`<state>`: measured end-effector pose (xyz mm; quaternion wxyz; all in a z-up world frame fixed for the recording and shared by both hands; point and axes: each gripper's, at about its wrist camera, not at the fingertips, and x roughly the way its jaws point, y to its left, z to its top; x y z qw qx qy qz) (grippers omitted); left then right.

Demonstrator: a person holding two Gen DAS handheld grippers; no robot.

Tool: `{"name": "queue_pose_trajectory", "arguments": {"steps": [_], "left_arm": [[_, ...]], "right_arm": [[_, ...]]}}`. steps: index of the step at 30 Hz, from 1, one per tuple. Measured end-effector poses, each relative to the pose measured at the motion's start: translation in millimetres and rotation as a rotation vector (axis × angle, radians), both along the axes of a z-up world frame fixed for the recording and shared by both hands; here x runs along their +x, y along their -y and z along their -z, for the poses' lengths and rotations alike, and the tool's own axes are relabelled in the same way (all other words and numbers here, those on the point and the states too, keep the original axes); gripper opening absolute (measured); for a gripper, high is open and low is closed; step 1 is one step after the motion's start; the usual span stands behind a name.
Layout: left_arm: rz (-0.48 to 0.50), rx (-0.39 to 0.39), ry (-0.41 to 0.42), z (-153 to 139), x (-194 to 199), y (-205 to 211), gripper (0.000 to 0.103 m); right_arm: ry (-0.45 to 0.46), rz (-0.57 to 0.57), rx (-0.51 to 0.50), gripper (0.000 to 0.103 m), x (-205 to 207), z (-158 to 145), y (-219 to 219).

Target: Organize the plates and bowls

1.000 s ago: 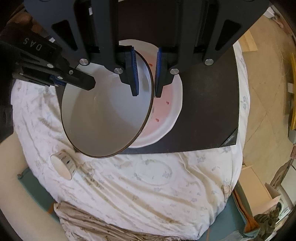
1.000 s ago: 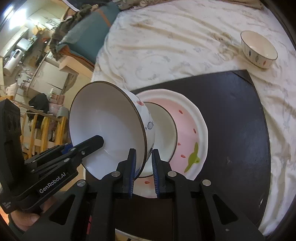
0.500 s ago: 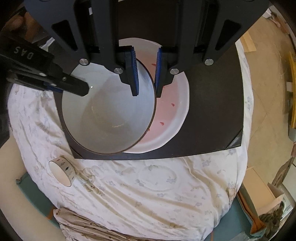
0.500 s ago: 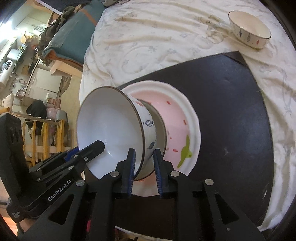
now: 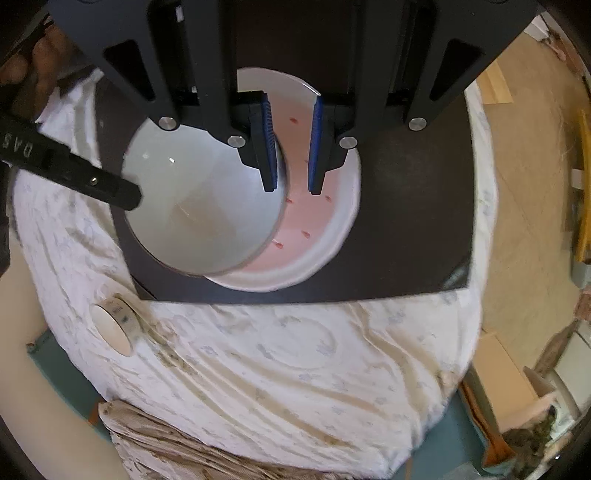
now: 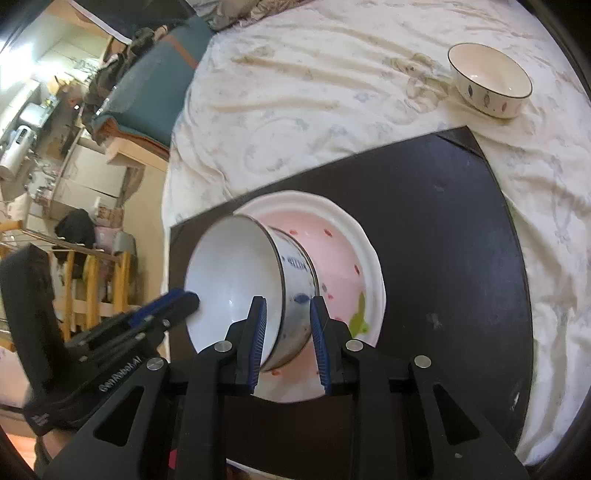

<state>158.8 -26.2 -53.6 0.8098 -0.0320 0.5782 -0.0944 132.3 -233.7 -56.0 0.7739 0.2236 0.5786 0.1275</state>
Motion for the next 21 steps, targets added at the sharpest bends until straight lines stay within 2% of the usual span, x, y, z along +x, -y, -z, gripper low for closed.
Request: {"name": "queue_pose_trajectory", "arguments": {"steps": [3, 7, 11, 14, 16, 19, 21], "left_arm": [[-0.005, -0.027, 0.011, -3.4, 1.2, -3.3, 0.015], [0.01, -0.019, 0.035, -7.2, -0.8, -1.2, 0.015], [0.013, -0.022, 0.026, -5.1, -1.9, -1.3, 0.015], [0.037, -0.052, -0.048, 6.0, -2.7, 1.2, 0.015], [0.032, -0.107, -0.119, 15.8, -2.1, 0.0, 0.014], [0.016, -0.128, -0.154, 21.6, -1.6, -1.2, 0.014], [0.016, -0.125, -0.156, 21.5, -2.8, 0.3, 0.014]], "right_arm": [[-0.01, 0.037, 0.008, 0.029, 5.2, 5.1, 9.7], [-0.039, 0.06, 0.032, 0.029, 10.7, 13.5, 14.7], [-0.052, 0.06, 0.037, 0.029, 11.6, 18.1, 13.9], [-0.065, 0.061, 0.062, 0.029, 10.3, 19.4, 13.4], [-0.106, 0.042, 0.1, 0.029, 8.7, 25.6, 10.6], [-0.125, 0.042, 0.102, 0.039, 6.7, 30.8, 8.8], [-0.141, 0.047, 0.096, 0.041, 6.4, 34.7, 9.0]]}}
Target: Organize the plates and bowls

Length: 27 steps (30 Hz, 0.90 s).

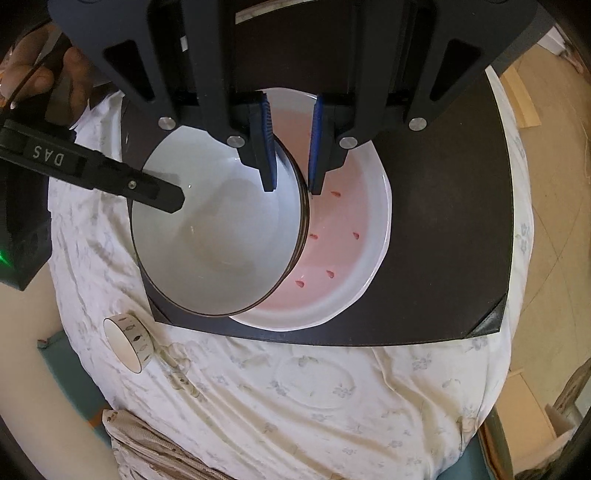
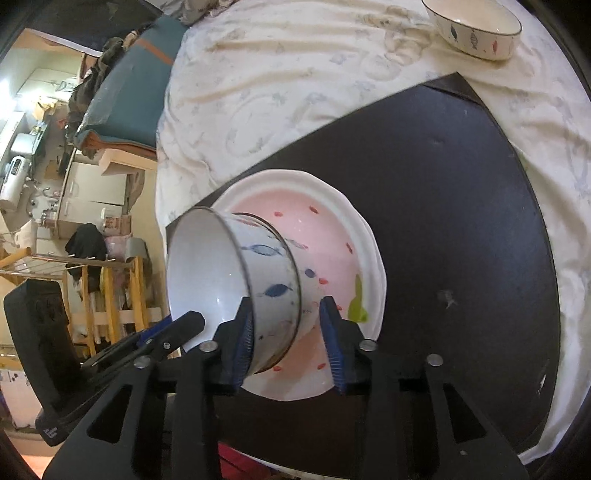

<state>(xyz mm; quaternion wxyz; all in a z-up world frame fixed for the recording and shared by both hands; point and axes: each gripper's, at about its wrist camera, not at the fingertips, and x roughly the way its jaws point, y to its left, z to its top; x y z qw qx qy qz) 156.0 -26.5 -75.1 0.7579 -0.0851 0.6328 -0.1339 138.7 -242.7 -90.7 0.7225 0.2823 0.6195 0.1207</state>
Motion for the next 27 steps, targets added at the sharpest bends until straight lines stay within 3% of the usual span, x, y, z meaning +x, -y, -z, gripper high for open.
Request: {"name": "queue_pose_trajectory", "arguments": {"steps": [3, 8, 13, 23, 27], "left_arm": [[-0.022, -0.024, -0.021, 3.1, 0.9, -1.4, 0.014], [-0.04, -0.034, -0.036, 5.1, 5.0, -2.8, 0.014], [-0.043, -0.031, -0.031, 0.8, 15.6, -3.8, 0.021], [-0.085, -0.066, -0.008, -4.8, 20.6, -17.1, 0.025], [-0.071, -0.047, 0.026, -14.1, 15.9, -17.6, 0.039]], "right_arm": [[-0.023, 0.004, 0.0, 0.045, 1.2, 6.6, -0.2], [-0.043, -0.01, 0.049, 0.041, 5.5, 16.0, -3.2], [-0.024, -0.003, 0.069, 0.041, 10.0, 17.1, -4.9], [-0.011, 0.009, 0.078, 0.044, 25.5, 16.1, -14.8], [0.033, 0.015, 0.074, 0.044, 24.5, 5.5, -12.4]]}}
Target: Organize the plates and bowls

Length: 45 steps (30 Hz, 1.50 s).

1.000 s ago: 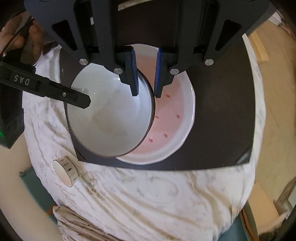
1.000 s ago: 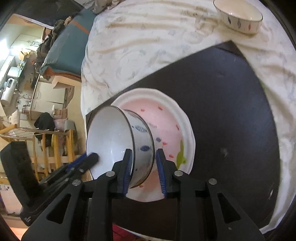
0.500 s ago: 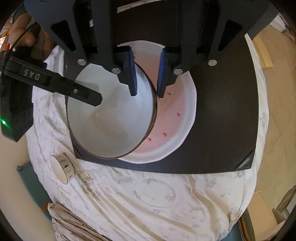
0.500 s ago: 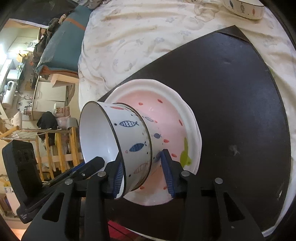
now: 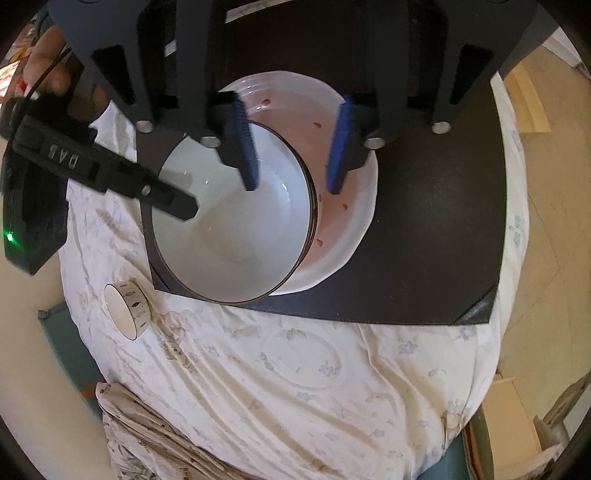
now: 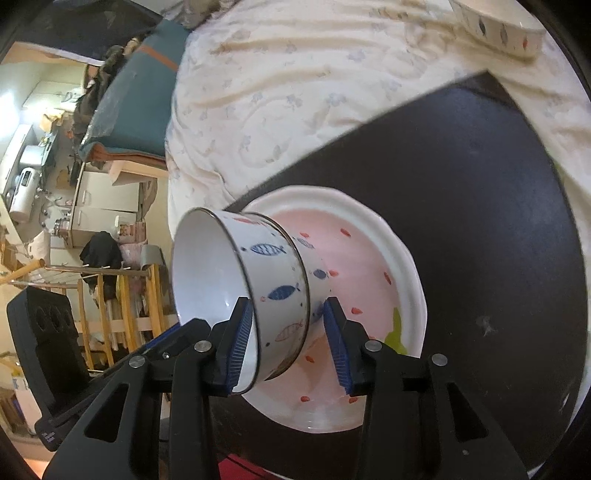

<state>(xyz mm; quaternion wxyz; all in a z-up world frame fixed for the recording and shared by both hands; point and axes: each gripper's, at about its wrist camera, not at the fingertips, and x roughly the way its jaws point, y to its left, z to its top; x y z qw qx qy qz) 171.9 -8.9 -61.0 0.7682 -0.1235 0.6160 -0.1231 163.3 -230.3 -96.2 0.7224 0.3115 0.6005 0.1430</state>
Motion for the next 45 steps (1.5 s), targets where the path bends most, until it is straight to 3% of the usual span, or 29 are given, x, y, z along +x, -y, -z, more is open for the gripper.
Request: {"name": "queue_pose_trajectory", "arguments": {"steps": [5, 11, 16, 22, 24, 28, 29, 31, 32, 35, 39, 45], "left_arm": [[0.011, 0.057, 0.08, -12.1, -3.5, -0.4, 0.046], [0.003, 0.104, 0.105, -14.7, -4.2, -0.2, 0.049], [0.018, 0.227, 0.189, -28.3, -7.3, 5.6, 0.049], [-0.007, 0.228, 0.241, -35.1, -14.0, 2.0, 0.049], [0.001, 0.245, 0.259, -37.2, -17.6, 5.2, 0.049], [0.013, 0.277, 0.288, -40.5, -26.4, 9.5, 0.05], [0.015, 0.278, 0.287, -40.6, -28.2, 9.9, 0.054], [0.013, 0.28, 0.279, -41.0, -30.2, 8.8, 0.086], [0.006, 0.277, 0.28, -42.3, -30.9, 7.9, 0.09], [-0.014, 0.252, 0.277, -48.4, -29.8, 7.4, 0.094], [-0.017, 0.242, 0.272, -58.6, -26.4, 15.8, 0.101], [0.027, 0.242, 0.309, -79.1, -21.1, 51.5, 0.102]], "right_arm": [[0.061, 0.021, -0.001, 0.043, 4.4, -9.5, 7.4], [0.016, 0.053, -0.025, 0.044, 7.6, 3.5, 14.5], [0.064, 0.051, -0.018, 0.044, 4.4, -9.9, 16.2], [0.12, 0.038, -0.066, 0.044, -4.0, -26.4, 19.0], [0.137, 0.03, -0.092, 0.047, -7.3, -33.0, 19.6], [0.175, 0.021, -0.119, 0.066, -14.7, -46.0, 20.6], [0.182, 0.023, -0.128, 0.069, -16.9, -48.9, 21.4], [0.198, 0.026, -0.137, 0.074, -21.5, -54.1, 24.6], [0.205, 0.033, -0.146, 0.078, -24.1, -57.2, 27.2], [0.227, 0.069, -0.143, 0.084, -30.4, -64.8, 37.7], [0.257, 0.124, -0.128, 0.085, -39.6, -80.2, 54.9], [0.288, 0.184, -0.161, 0.085, -45.8, -103.4, 82.5]]}}
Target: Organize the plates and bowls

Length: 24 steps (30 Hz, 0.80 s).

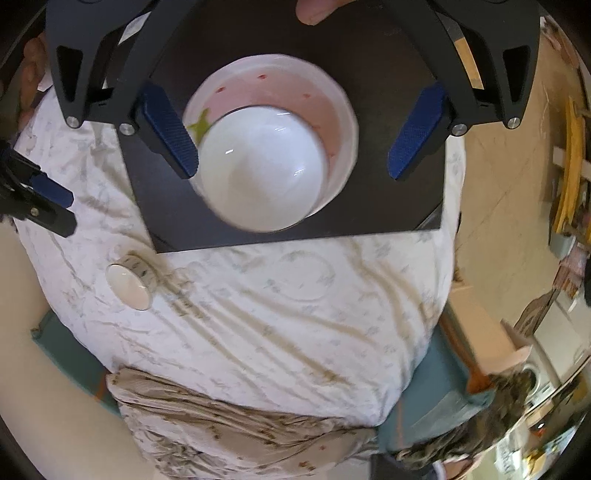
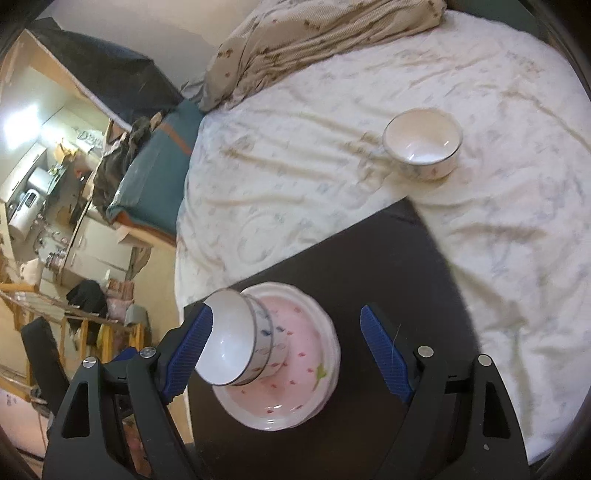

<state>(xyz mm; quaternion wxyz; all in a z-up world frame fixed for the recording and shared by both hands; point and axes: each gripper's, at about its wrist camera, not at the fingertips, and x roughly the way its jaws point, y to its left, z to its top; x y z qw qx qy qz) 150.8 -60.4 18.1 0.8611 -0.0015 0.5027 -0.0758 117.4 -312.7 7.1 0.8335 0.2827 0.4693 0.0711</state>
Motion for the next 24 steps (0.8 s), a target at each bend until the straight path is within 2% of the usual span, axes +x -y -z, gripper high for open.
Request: {"name": "queue_pose_trajectory", "arguments": {"steps": [3, 12, 14, 18, 21, 24], "left_arm": [[0.034, 0.009, 0.013, -10.1, 7.3, 27.8, 0.102], [0.067, 0.05, 0.036, -26.9, 47.2, 89.4, 0.102], [0.06, 0.037, 0.021, -25.1, 58.0, 97.8, 0.102], [0.048, -0.002, -0.01, -17.8, 75.1, 111.6, 0.102], [0.043, 0.025, -0.029, -8.0, 92.6, 128.5, 0.102], [0.045, 0.042, -0.04, 0.3, 107.1, 142.9, 0.102]], "right_arm": [[0.008, 0.048, -0.057, 0.085, 1.5, -9.8, 15.4], [0.043, 0.121, -0.125, 0.085, 22.6, -24.3, 61.5], [0.031, 0.133, -0.126, 0.085, 31.4, -16.3, 72.8], [-0.058, 0.196, -0.081, 0.085, 56.5, 12.7, 111.4], [-0.09, 0.25, -0.106, 0.085, 69.3, 24.5, 135.7], [-0.116, 0.297, -0.068, 0.085, 76.1, 35.6, 155.1]]}}
